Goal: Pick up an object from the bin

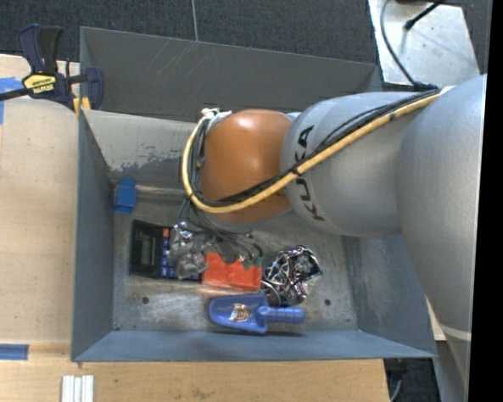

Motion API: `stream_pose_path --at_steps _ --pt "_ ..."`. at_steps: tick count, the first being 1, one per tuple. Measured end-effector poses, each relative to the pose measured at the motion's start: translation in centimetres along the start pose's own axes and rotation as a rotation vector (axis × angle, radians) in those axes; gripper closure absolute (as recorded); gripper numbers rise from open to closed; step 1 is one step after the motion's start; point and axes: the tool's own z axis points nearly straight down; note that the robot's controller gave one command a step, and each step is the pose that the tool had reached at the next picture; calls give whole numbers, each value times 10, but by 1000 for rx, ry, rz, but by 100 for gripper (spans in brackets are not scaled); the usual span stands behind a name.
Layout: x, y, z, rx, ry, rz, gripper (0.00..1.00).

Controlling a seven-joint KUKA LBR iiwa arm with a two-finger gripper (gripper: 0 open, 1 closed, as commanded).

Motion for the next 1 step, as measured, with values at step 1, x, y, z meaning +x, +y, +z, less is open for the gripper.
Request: stream_pose_path --at_steps 1 --pt "0 0 0 0 0 1 100"
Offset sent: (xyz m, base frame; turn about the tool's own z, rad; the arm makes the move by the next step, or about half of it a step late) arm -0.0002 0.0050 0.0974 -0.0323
